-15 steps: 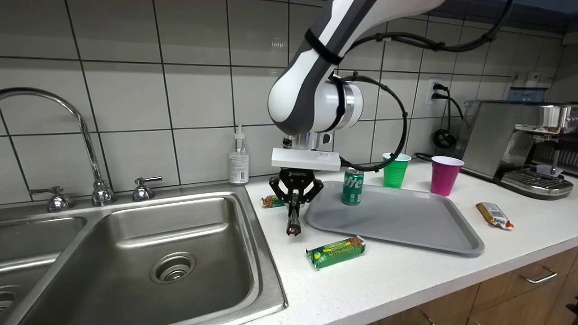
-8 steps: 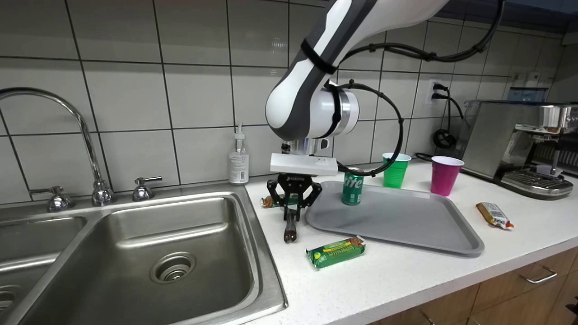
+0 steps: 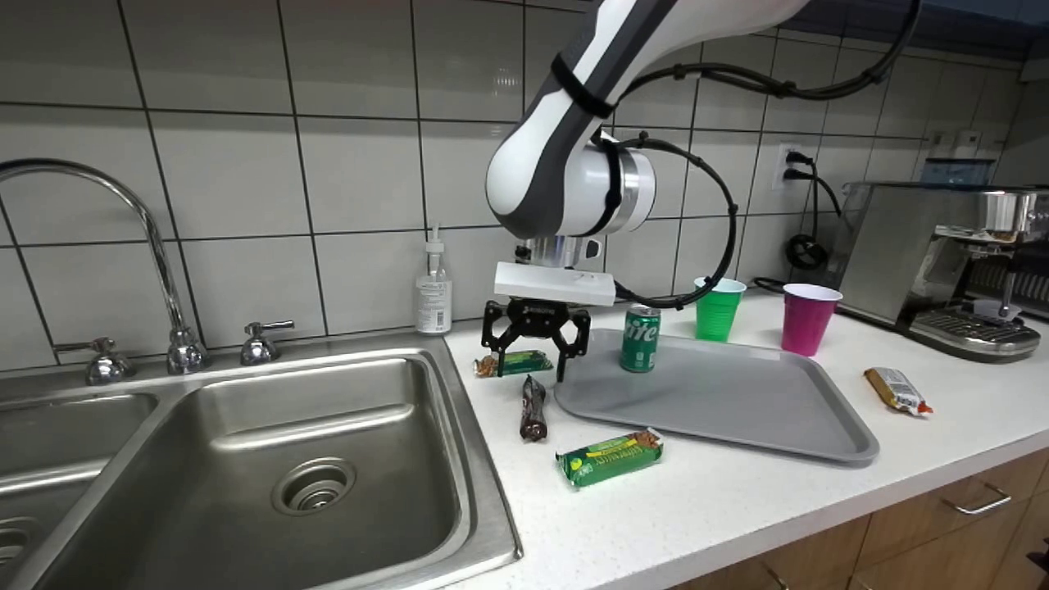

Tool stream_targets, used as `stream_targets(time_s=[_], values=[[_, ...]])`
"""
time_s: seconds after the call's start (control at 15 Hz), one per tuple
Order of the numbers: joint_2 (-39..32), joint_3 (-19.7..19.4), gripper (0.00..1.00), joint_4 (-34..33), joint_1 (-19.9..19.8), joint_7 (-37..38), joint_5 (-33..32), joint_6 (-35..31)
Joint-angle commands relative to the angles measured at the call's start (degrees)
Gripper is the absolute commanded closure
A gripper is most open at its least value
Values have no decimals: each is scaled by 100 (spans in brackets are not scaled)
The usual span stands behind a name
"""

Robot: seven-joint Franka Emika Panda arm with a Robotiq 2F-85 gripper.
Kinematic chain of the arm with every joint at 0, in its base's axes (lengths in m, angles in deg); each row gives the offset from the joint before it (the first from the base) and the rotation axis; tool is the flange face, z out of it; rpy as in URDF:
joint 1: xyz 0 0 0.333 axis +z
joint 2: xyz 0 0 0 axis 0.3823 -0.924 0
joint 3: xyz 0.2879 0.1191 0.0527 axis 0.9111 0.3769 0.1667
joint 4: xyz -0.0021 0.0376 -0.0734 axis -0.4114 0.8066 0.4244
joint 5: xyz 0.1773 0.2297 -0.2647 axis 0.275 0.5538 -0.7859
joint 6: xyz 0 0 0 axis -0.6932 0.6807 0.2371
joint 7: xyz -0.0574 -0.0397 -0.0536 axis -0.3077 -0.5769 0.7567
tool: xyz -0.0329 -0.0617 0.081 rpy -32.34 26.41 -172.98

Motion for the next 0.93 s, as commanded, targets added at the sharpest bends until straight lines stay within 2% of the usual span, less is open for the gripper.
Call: stream_targets(time_s=[0.0,0.13,0.2,0.87], values=[[236,-156,0,14,-7,118,149,244],[324,-213,0,65,-51,55,154,263],[114,-202,0,-8,14,12,112,59],[172,-249,0,-7,-13,19,102,109]])
